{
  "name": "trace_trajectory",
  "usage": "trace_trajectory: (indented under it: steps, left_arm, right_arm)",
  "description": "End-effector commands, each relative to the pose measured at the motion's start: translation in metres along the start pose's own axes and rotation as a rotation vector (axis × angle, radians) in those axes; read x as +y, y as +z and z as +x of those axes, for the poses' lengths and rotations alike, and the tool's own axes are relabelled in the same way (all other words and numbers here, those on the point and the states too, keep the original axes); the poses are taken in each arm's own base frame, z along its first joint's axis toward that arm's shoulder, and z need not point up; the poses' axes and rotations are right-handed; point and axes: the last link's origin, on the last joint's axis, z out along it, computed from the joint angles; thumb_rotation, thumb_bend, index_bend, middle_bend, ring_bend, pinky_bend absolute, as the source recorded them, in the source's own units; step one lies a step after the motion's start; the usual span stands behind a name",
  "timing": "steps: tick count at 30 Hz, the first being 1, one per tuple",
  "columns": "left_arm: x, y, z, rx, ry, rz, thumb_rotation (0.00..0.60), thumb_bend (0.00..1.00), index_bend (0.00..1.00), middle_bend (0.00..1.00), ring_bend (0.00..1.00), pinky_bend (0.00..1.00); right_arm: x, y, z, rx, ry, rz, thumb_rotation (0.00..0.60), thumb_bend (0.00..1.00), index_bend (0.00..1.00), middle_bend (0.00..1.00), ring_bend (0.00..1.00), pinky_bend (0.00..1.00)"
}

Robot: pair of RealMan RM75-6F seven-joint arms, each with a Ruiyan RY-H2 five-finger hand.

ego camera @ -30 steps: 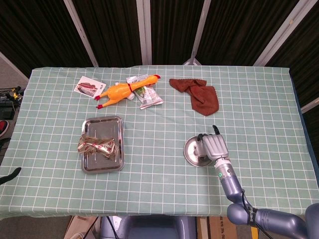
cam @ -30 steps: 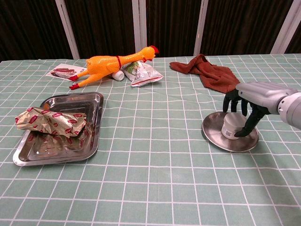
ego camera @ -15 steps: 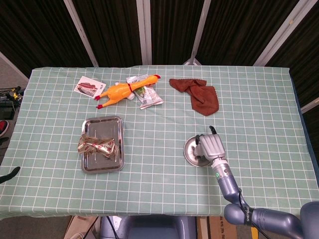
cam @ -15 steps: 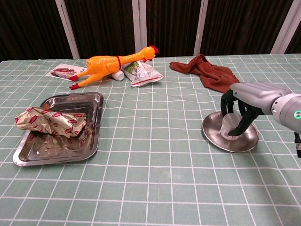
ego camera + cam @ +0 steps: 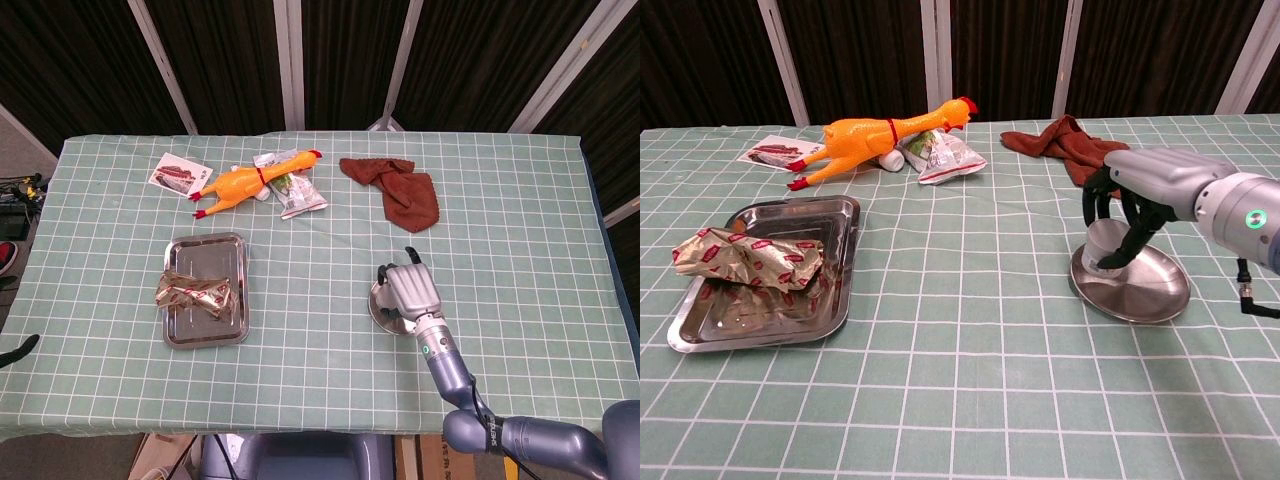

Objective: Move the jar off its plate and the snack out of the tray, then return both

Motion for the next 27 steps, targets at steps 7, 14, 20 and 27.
trace_trajectory:
  steps: [7, 14, 20, 27]
  left_arm:
    - [-0.001, 0.001, 0.0, -0.011, 0.006, 0.002, 0.6, 0.11, 0.23, 0.01, 0.0, 0.06]
    - [-0.003, 0.003, -0.001, -0.02, 0.002, 0.008, 0.6, 0.11, 0.23, 0.01, 0.0, 0.06]
    - [-0.004, 0.003, 0.0, -0.019, -0.003, 0.009, 0.6, 0.11, 0.23, 0.01, 0.0, 0.06]
    - [-0.009, 0.008, 0.0, -0.022, -0.002, 0.026, 0.6, 0.11, 0.23, 0.01, 0.0, 0.06]
  right_arm:
    - [-0.06, 0.017, 0.019, -0.03, 0.088, 0.091, 0.6, 0.28, 0.58, 0.58, 0.61, 0.12]
    - [-0.085, 0.025, 0.012, -0.056, 0.125, 0.119, 0.6, 0.28, 0.59, 0.58, 0.61, 0.12]
    - [-0.101, 0.041, 0.002, -0.047, 0.114, 0.123, 0.6, 0.28, 0.6, 0.58, 0.61, 0.12]
    - [-0.108, 0.039, -0.012, -0.076, 0.109, 0.154, 0.6, 0.28, 0.6, 0.58, 0.61, 0.12]
